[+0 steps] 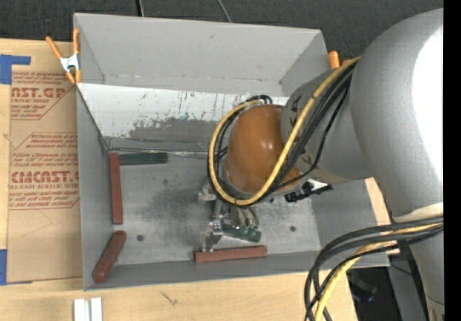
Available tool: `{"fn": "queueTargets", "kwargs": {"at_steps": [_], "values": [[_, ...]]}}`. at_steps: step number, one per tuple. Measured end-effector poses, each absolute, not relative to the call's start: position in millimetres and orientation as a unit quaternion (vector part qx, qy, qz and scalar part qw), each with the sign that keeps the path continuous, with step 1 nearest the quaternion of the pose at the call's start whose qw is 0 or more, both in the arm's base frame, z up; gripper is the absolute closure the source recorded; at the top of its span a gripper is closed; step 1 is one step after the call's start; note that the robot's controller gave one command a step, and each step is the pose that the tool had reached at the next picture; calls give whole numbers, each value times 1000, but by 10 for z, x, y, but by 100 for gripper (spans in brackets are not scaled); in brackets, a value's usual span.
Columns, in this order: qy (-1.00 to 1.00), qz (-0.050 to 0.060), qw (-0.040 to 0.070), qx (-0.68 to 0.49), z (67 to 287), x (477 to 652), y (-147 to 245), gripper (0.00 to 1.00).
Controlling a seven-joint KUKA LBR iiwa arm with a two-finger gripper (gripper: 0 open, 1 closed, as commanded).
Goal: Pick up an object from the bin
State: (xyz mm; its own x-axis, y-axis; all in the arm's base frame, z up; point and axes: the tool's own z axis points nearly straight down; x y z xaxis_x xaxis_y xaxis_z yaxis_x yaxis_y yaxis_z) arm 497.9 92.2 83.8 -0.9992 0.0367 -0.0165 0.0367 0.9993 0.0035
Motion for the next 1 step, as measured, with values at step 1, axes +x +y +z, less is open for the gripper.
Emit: {"fn": "queueTargets", "kwargs": {"at_steps": [1], "values": [[1000, 2, 8, 19, 838, 4977, 922, 0]]}}
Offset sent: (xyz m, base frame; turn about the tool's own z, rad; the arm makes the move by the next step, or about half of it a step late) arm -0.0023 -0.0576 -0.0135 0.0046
